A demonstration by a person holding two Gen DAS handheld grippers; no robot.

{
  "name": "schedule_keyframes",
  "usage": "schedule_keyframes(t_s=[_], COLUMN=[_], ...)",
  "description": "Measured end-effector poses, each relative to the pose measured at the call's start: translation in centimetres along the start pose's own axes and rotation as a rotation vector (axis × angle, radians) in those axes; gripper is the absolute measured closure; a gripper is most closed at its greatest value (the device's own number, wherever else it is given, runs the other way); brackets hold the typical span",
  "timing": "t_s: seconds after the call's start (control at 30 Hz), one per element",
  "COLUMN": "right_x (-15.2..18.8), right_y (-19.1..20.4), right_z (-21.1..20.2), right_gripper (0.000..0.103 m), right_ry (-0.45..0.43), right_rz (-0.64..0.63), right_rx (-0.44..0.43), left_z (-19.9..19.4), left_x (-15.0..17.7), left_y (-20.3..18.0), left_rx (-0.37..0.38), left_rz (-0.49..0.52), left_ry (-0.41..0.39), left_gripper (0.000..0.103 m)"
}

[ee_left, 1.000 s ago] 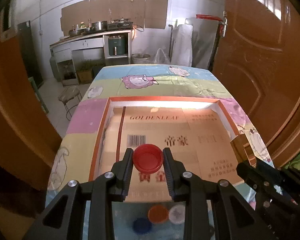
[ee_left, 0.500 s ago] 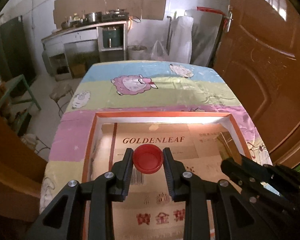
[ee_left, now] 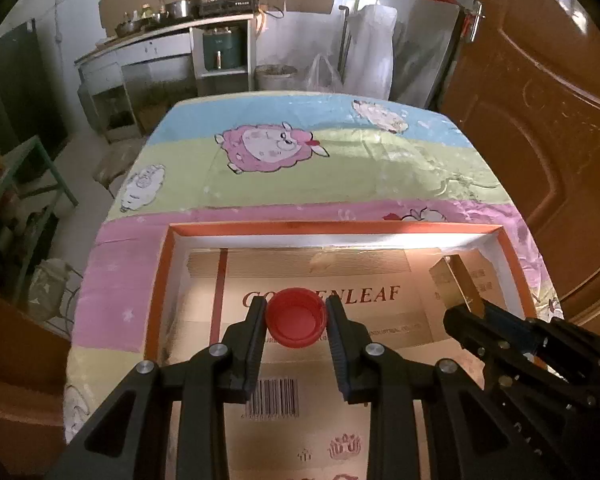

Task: Organize rigid objects
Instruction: 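Carry the red cap and gold block with both grippers over the GOLDENLEAF tray, then open the left gripper to drop the red cap while the right releases the gold block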

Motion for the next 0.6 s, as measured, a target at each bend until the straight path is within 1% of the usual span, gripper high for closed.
schedule_keyframes(t_s=[0.33, 0.47, 0.53, 0.6], right_x=[0.6, 0.8, 0.8, 0.7], right_y=[-1.0, -1.1, -1.0, -1.1], right_z=[2.3, 2.7, 2.6, 2.7], right_gripper=[0.085, 0.085, 0.085, 0.085], right_ry=[0.053, 0.055, 0.052, 0.049], right_rz=[0.016, 0.019, 0.015, 0.019], right_rx=[0.008, 0.005, 0.003, -0.001], left_z=[2.2, 2.5, 2.5, 2.6], left_x=[0.8, 1.2, 1.4, 1.5], left_y=[-0.4, -0.4, -0.7, -0.8], left_rx=[0.026, 0.014, -0.012, -0.019], left_rz=[0.017, 0.03, 0.069, 0.096], left_ry=[0.043, 0.039, 0.037, 0.036], left_gripper=[0.073, 0.073, 0.073, 0.072])
Point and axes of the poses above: each gripper's, at about its wrist camera, not at the fingertips, and z roughly the way its jaws point, y to its left, x to its underside, the point moved 8 cm from there along z, roughly the way its jaws point, and after that the axes turned 8 degrees about z, right-handed, at the moved point
